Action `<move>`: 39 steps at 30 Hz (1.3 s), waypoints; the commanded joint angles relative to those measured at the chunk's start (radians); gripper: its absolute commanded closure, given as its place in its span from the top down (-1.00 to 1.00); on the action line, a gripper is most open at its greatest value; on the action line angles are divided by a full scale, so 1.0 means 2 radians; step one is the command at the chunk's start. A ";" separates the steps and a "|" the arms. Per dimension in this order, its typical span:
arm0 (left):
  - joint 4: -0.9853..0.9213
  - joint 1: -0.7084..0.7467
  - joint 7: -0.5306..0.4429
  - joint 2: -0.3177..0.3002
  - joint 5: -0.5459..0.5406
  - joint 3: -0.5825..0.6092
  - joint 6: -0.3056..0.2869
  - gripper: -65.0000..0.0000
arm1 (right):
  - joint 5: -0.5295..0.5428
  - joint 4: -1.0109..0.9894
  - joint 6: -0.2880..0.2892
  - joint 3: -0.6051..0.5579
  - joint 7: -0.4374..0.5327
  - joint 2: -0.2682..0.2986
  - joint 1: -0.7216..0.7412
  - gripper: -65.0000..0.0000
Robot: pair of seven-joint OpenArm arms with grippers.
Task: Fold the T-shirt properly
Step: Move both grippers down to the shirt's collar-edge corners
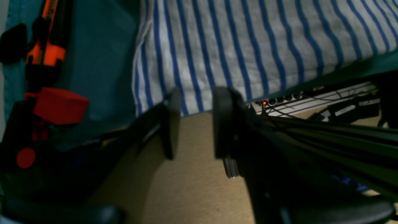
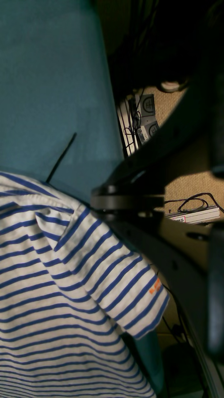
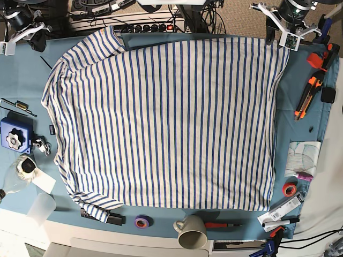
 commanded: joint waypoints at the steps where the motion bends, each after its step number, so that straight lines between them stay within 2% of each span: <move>1: 0.009 0.006 -0.009 -0.002 -0.004 -0.001 0.001 -0.41 | 0.005 0.008 0.002 0.005 0.001 0.006 -0.004 -1.00; 2: 0.009 0.006 -0.009 -0.002 -0.004 -0.001 0.002 -0.41 | 0.007 0.008 0.012 0.005 -0.005 0.006 -0.004 -1.00; 3: 0.009 0.006 -0.009 -0.002 -0.004 -0.001 0.002 -0.41 | 0.012 0.008 0.030 0.005 -0.011 0.006 -0.004 -0.87; 4: 0.009 0.006 -0.009 -0.002 -0.004 -0.001 0.001 -0.41 | 0.021 0.008 0.044 0.005 -0.020 0.006 -0.004 -0.63; 6: 0.009 0.006 -0.009 -0.002 -0.005 -0.001 0.001 -0.41 | 0.032 0.008 0.051 0.005 -0.027 0.006 -0.004 -0.10; 7: 0.009 0.006 -0.009 -0.002 -0.007 -0.001 0.002 -0.41 | 0.032 0.008 0.050 0.005 -0.025 0.006 -0.004 0.07; 8: 0.009 0.006 -0.009 -0.002 -0.010 -0.001 0.002 -0.41 | 0.033 0.008 0.050 0.005 -0.021 0.006 -0.004 0.12; 12: 0.009 0.006 -0.009 -0.002 -0.019 -0.001 0.002 -0.41 | 0.033 0.008 0.049 0.005 -0.021 0.006 -0.004 0.12; 15: 0.009 0.006 -0.009 -0.003 -0.019 -0.001 0.002 -0.41 | 0.033 0.008 0.034 -0.004 -0.031 0.006 -0.004 0.12; 21: 0.009 0.005 -0.009 -0.003 -0.019 -0.001 0.002 -0.41 | 0.034 -0.048 0.033 -0.084 -0.010 0.006 0.015 0.12; 26: 0.009 0.005 -0.009 -0.002 -0.019 -0.001 0.002 -0.41 | -0.006 -0.099 0.031 -0.132 -0.010 0.003 0.049 0.12; 31: 0.009 0.000 -0.009 -0.002 -0.019 -0.001 0.001 -0.41 | -0.003 -0.107 0.031 -0.134 -0.002 -0.013 0.053 0.12; 37: 0.009 -0.013 -0.007 -0.003 -0.019 -0.001 0.010 -0.42 | -0.003 -0.107 0.030 -0.134 -0.014 -0.018 0.053 0.12; 39: 0.009 -0.023 0.008 -0.003 -0.023 -0.001 0.015 -0.41 | -0.003 -0.107 0.029 -0.134 -0.018 -0.018 0.052 0.12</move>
